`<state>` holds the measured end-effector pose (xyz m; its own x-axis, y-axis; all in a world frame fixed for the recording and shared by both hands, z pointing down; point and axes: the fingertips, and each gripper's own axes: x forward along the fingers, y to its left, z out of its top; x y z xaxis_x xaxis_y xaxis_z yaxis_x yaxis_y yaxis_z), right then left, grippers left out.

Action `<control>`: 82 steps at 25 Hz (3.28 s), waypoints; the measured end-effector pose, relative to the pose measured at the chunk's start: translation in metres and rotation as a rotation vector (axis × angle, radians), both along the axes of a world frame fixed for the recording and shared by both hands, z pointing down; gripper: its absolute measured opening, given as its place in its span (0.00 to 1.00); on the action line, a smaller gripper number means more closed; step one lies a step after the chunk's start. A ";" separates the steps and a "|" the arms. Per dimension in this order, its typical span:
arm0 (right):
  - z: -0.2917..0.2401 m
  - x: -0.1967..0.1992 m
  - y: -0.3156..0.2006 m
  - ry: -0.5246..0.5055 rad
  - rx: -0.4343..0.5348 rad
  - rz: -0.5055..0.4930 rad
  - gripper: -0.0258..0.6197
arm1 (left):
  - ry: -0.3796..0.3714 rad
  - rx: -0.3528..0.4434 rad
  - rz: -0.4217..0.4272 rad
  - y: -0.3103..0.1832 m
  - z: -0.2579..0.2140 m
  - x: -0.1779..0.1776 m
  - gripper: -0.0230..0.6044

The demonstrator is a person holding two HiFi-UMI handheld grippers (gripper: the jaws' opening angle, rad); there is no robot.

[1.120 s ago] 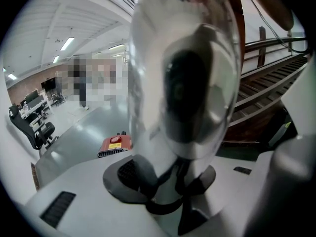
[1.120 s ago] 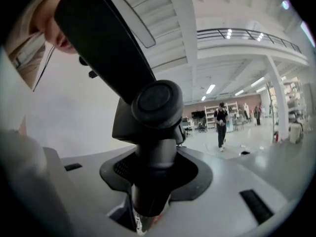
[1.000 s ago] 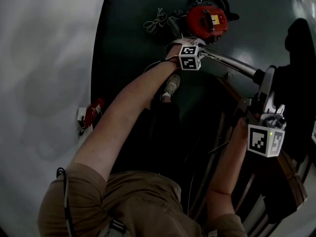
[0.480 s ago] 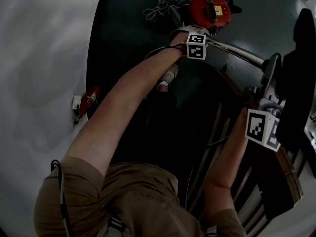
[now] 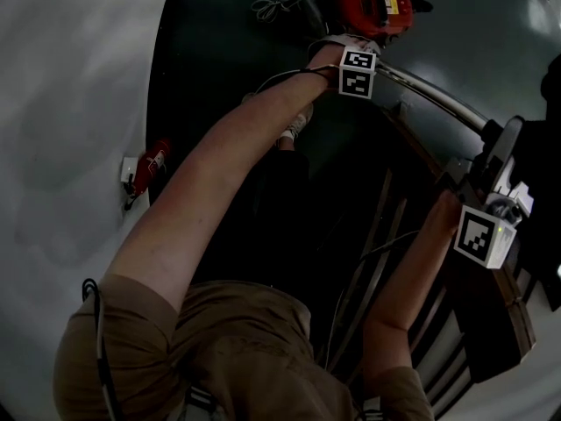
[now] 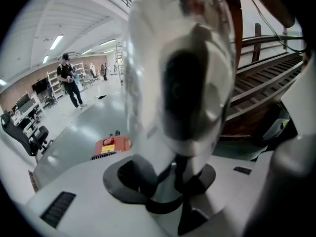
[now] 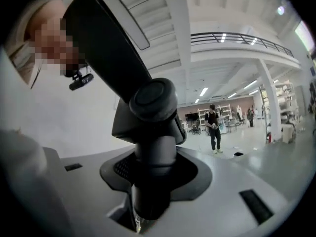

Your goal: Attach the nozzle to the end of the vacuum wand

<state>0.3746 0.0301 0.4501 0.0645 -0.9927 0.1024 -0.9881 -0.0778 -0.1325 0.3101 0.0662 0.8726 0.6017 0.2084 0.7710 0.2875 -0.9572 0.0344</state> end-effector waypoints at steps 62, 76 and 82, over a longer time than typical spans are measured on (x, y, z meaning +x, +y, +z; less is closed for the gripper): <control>0.239 -0.852 -0.168 0.288 -0.289 -1.237 0.23 | 0.233 -0.120 -1.498 -0.009 -0.116 -0.705 0.43; 0.123 -0.600 -0.083 0.108 -0.280 -0.959 0.47 | 0.517 -0.064 -1.430 -0.002 -0.256 -0.680 0.43; -0.053 -0.386 -0.027 0.161 -0.166 -0.621 0.47 | 0.728 0.032 -1.229 -0.029 -0.419 -0.627 0.42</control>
<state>-0.0114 0.0030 0.3975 -0.4874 -0.8222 0.2940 -0.8624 0.5059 -0.0148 -0.3168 0.0371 0.4531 0.6414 -0.7374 0.2118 -0.7666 -0.6048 0.2160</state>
